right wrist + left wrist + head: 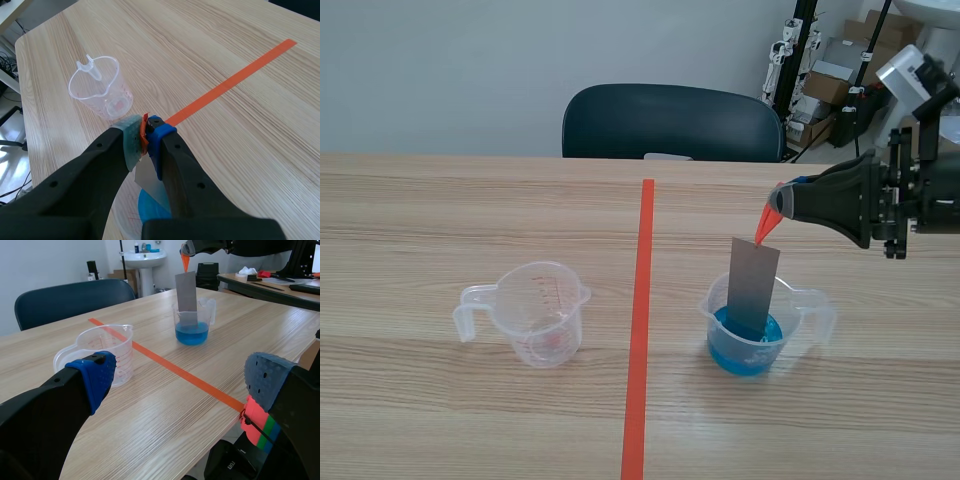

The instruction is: Do the redox reaction experiment. lower the plate into the blue solution

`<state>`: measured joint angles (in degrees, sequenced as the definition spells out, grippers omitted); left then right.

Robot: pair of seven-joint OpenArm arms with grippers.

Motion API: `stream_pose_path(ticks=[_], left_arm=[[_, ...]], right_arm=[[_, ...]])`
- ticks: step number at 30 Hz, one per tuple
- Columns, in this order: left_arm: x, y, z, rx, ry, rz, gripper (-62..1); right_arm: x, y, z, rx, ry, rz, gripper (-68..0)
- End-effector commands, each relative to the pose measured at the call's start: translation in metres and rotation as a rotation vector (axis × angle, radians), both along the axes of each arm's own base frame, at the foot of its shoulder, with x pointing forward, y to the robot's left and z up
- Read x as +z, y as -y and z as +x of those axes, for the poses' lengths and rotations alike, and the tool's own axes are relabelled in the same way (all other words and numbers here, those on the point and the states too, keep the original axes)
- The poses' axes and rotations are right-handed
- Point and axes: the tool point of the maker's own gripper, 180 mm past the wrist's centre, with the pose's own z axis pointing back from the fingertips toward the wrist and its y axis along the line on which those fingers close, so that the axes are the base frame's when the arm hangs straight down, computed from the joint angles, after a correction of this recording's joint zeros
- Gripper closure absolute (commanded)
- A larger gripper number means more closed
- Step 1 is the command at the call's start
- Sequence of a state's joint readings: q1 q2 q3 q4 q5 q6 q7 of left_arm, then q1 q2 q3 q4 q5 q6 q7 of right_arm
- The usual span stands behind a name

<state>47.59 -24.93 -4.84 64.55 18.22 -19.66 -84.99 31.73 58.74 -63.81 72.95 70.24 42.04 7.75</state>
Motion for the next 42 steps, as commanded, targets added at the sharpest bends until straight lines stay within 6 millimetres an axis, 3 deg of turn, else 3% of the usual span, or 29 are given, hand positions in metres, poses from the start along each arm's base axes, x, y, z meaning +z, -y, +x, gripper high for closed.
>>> stream_pose_path(ticks=[1, 30, 42], left_arm=[[0.007, 0.003, 0.002, -0.002, 0.026, -0.025, -54.0], [0.011, -0.002, 0.006, 0.03, 0.036, -0.043, -54.2], [0.01, -0.001, 0.005, 0.021, 0.032, -0.037, -54.2]], right_arm=[[0.006, 0.002, 0.002, 0.004, 0.017, -0.001, -0.2], [0.014, 0.005, 0.006, -0.009, 0.026, 0.016, -0.2], [0.03, 0.014, 0.012, -0.023, 0.073, 0.004, -0.2]])
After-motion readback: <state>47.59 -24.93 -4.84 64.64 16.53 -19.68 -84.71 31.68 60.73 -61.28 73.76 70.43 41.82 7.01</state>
